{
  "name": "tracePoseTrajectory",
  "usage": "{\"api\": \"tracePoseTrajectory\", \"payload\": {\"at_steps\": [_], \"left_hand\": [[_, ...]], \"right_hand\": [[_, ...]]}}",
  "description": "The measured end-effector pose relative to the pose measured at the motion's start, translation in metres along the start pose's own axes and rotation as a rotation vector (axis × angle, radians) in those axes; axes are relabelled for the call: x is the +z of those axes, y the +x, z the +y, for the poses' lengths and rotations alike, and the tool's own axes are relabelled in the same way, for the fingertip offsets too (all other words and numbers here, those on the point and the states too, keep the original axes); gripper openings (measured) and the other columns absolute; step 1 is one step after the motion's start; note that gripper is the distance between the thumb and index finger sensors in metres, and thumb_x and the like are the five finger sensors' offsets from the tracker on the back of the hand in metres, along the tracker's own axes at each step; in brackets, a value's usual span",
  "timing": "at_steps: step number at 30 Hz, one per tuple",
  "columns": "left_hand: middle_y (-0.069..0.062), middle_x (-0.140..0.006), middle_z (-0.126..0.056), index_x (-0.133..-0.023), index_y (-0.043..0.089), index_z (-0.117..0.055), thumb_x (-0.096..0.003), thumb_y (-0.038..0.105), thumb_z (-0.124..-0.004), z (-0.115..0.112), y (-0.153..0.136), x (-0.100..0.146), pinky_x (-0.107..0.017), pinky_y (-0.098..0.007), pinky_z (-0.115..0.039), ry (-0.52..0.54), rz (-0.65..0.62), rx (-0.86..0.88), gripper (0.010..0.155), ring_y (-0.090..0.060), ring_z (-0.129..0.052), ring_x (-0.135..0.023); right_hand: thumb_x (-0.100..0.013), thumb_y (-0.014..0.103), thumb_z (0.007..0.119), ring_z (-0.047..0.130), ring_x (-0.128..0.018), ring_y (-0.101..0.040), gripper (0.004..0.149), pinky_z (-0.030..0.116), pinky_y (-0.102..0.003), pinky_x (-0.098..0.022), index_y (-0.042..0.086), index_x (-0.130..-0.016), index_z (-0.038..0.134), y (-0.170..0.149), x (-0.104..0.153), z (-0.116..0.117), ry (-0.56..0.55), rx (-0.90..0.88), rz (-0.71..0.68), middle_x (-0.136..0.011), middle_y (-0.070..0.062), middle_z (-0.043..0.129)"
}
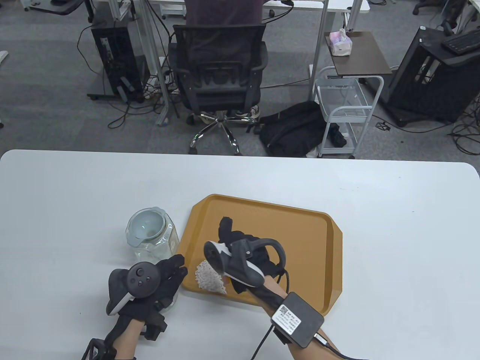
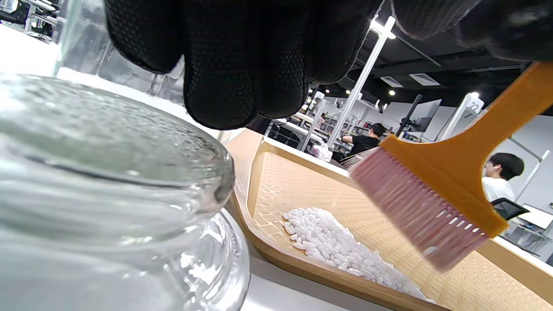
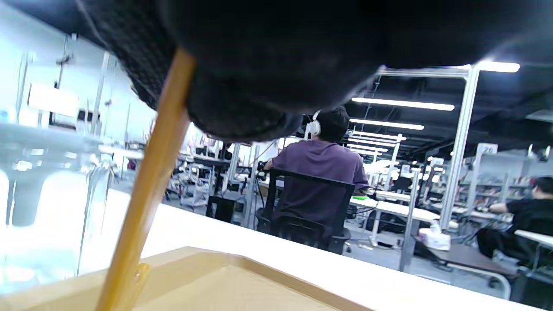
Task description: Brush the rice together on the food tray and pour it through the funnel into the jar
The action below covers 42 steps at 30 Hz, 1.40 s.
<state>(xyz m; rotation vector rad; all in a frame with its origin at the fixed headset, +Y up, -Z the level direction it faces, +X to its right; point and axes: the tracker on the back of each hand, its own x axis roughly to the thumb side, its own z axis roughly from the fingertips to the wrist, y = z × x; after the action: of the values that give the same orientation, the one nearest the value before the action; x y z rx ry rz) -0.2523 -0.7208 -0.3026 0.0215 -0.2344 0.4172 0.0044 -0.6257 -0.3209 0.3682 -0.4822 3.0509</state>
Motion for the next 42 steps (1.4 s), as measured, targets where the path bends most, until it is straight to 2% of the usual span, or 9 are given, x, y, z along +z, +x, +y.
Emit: {"api": "tracePoseTrajectory", "payload": {"at_steps": [4,8,11,13,22,27,31,37,42], "left_hand": [[-0.009,-0.09,-0.096,-0.096,0.023,-0.077,-0.0498,0.058,-0.065,0.001,0.0,0.0,-0.061,-0.055,-0.075,0.004,0.004,0.003,0.059,-0.03,-0.101,-0.071],[-0.008,-0.09,-0.096,-0.095,0.023,-0.077,-0.0497,0.058,-0.065,0.001,0.0,0.0,-0.061,-0.055,-0.075,0.003,0.005,0.0,0.059,-0.03,-0.102,-0.071],[-0.008,-0.089,-0.096,-0.095,0.023,-0.077,-0.0498,0.058,-0.065,0.0,0.001,0.0,-0.061,-0.055,-0.075,0.002,0.006,0.004,0.059,-0.03,-0.102,-0.071],[-0.009,-0.09,-0.096,-0.095,0.023,-0.077,-0.0499,0.058,-0.065,-0.001,0.002,0.0,-0.061,-0.055,-0.075,-0.001,0.004,0.005,0.059,-0.03,-0.102,-0.071],[-0.009,-0.09,-0.096,-0.096,0.023,-0.077,-0.0499,0.058,-0.065,0.001,0.003,0.001,-0.062,-0.055,-0.075,0.004,0.001,-0.002,0.059,-0.03,-0.101,-0.071],[-0.009,-0.089,-0.096,-0.095,0.023,-0.077,-0.0499,0.058,-0.065,0.001,0.004,0.001,-0.061,-0.055,-0.075,0.002,-0.002,0.001,0.059,-0.03,-0.101,-0.071],[-0.009,-0.089,-0.096,-0.095,0.023,-0.077,-0.0498,0.058,-0.065,0.0,0.004,0.001,-0.061,-0.055,-0.075,0.003,-0.003,0.006,0.059,-0.03,-0.102,-0.071],[-0.008,-0.089,-0.096,-0.095,0.023,-0.077,-0.0499,0.058,-0.065,-0.001,0.001,0.0,-0.062,-0.055,-0.075,-0.001,0.01,0.034,0.059,-0.03,-0.101,-0.072],[-0.008,-0.089,-0.096,-0.095,0.023,-0.077,-0.05,0.058,-0.065,0.006,0.001,0.003,-0.062,-0.055,-0.075,0.032,0.0,0.059,0.058,-0.03,-0.101,-0.071]], "right_hand": [[-0.045,0.035,0.085,0.102,-0.016,-0.009,0.059,0.096,-0.028,-0.01,0.006,-0.096,0.077,-0.045,0.011,0.004,0.018,-0.156,0.08,-0.048,-0.008,0.103],[-0.044,0.028,0.088,0.105,-0.025,-0.012,0.056,0.098,-0.03,-0.016,0.004,-0.094,0.08,-0.105,0.035,0.011,-0.046,-0.469,0.179,-0.057,-0.014,0.102],[-0.044,0.021,0.089,0.104,-0.049,-0.022,0.057,0.096,-0.04,-0.038,0.004,-0.097,0.076,-0.133,0.051,0.017,-0.028,-0.627,0.197,-0.077,-0.021,0.092],[-0.043,0.017,0.09,0.102,-0.057,-0.026,0.06,0.093,-0.043,-0.044,0.004,-0.099,0.072,-0.15,0.063,0.022,-0.056,-0.687,0.211,-0.083,-0.021,0.088],[-0.043,0.017,0.089,0.105,-0.052,-0.025,0.053,0.096,-0.043,-0.04,0.003,-0.093,0.079,-0.179,0.092,0.046,-0.052,-0.83,0.288,-0.077,-0.02,0.092],[-0.043,0.017,0.09,0.106,-0.054,-0.027,0.048,0.096,-0.044,-0.042,0.004,-0.089,0.083,-0.168,0.095,0.054,-0.035,-0.924,0.286,-0.077,-0.02,0.092],[-0.043,0.017,0.091,0.109,-0.053,-0.027,0.047,0.099,-0.043,-0.041,0.003,-0.087,0.084,-0.144,0.097,0.045,-0.062,-0.843,0.194,-0.077,-0.023,0.094],[-0.042,0.019,0.093,0.113,-0.044,-0.025,0.047,0.102,-0.04,-0.031,0.002,-0.085,0.088,-0.075,0.079,0.015,-0.148,-0.359,-0.011,-0.069,-0.024,0.099],[-0.041,0.025,0.097,0.115,-0.036,-0.021,0.046,0.104,-0.034,-0.023,0.005,-0.082,0.09,-0.006,0.058,-0.001,-0.132,0.045,-0.095,-0.062,-0.022,0.103]]}}
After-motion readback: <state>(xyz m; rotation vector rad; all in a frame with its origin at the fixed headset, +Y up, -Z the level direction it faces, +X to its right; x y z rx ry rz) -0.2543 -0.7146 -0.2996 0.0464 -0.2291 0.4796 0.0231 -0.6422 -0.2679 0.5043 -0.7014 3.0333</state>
